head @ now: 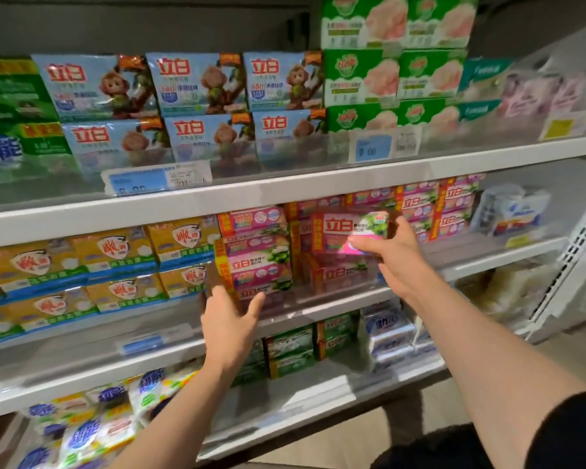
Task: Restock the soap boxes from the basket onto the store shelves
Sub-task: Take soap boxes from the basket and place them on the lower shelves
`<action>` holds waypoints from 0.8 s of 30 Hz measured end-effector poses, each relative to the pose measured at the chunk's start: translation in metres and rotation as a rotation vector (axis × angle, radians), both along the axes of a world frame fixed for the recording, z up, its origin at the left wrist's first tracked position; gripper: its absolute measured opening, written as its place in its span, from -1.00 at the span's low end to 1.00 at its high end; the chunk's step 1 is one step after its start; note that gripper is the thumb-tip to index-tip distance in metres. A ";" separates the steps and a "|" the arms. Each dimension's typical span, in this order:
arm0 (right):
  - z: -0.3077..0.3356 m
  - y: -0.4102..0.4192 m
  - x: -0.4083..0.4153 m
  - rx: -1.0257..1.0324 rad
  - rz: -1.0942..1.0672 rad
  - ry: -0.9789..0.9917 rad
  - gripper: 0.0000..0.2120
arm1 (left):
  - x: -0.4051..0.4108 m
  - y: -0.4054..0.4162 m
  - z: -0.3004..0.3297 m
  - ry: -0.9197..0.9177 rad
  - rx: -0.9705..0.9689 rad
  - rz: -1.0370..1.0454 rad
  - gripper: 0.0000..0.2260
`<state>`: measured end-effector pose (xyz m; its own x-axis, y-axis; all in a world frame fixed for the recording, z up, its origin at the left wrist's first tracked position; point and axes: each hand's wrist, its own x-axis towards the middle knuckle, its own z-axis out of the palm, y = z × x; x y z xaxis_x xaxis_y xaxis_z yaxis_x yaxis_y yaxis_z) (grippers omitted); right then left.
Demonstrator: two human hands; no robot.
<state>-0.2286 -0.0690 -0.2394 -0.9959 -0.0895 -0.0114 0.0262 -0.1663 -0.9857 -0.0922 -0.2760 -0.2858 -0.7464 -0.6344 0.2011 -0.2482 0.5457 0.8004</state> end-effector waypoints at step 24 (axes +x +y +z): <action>-0.025 -0.021 0.001 0.305 0.009 -0.053 -0.44 | -0.001 -0.007 0.007 -0.015 0.159 -0.261 -0.70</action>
